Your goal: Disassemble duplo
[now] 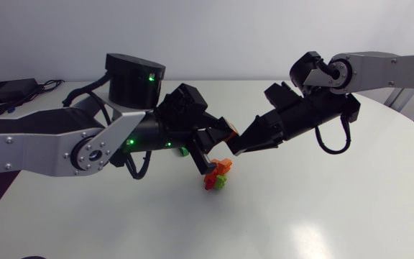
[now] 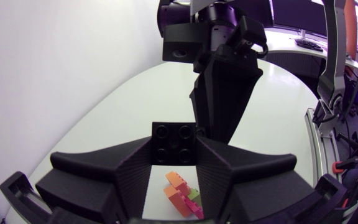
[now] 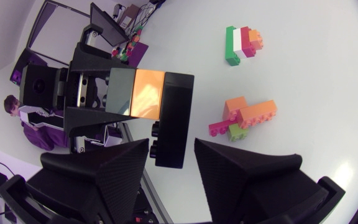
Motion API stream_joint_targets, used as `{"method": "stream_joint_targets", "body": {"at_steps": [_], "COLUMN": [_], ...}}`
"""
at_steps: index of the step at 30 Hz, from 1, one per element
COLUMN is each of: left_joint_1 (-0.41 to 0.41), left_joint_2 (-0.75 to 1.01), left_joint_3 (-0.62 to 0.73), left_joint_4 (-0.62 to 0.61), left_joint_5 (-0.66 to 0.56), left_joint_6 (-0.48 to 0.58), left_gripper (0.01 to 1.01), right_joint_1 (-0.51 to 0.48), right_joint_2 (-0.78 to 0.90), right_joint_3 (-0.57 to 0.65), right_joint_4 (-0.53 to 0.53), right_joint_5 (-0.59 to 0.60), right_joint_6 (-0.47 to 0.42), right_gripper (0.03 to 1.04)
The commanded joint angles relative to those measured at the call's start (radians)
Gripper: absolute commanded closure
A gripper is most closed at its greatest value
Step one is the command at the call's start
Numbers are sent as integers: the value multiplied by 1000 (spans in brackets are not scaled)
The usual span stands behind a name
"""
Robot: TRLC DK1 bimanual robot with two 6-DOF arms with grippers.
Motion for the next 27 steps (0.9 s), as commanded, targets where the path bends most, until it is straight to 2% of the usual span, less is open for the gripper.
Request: {"method": "stream_joint_targets", "body": {"at_steps": [1, 4, 10, 15, 17, 18, 19, 21, 22, 27], "left_joint_1": [2, 4, 7, 39, 65, 70, 74, 80, 80, 80], "left_joint_2": [-24, -30, -56, -85, -97, -110, -117, -125, -124, -99], "left_joint_3": [-16, -24, -24, 25, 56, 63, 66, 62, 62, 36], "left_joint_4": [27, 34, 10, -78, -124, -133, -141, -160, -179, -226], "left_joint_5": [-7, -7, 6, 107, 153, 151, 150, 128, 104, 30], "left_joint_6": [-15, -19, -44, -87, -99, -101, -94, -70, -48, 5], "left_gripper": [726, 726, 725, 725, 725, 723, 723, 723, 723, 716], "right_joint_1": [6, 9, 29, 49, 49, 47, 38, 29, 21, 7], "right_joint_2": [1, -15, -48, -65, -74, -85, -86, -120, -124, -74], "right_joint_3": [5, -10, -53, -91, -110, -124, -122, -142, -147, -174], "right_joint_4": [-13, 5, 67, 139, 179, 218, 214, 264, 278, 257], "right_joint_5": [-10, -12, 27, 139, 231, 260, 270, 410, 441, 665], "right_joint_6": [-21, -21, -23, -23, -27, -9, -13, -7, 7, 10], "right_gripper": [726, 793, 811, 811, 810, 810, 810, 805, 805, 792]}}
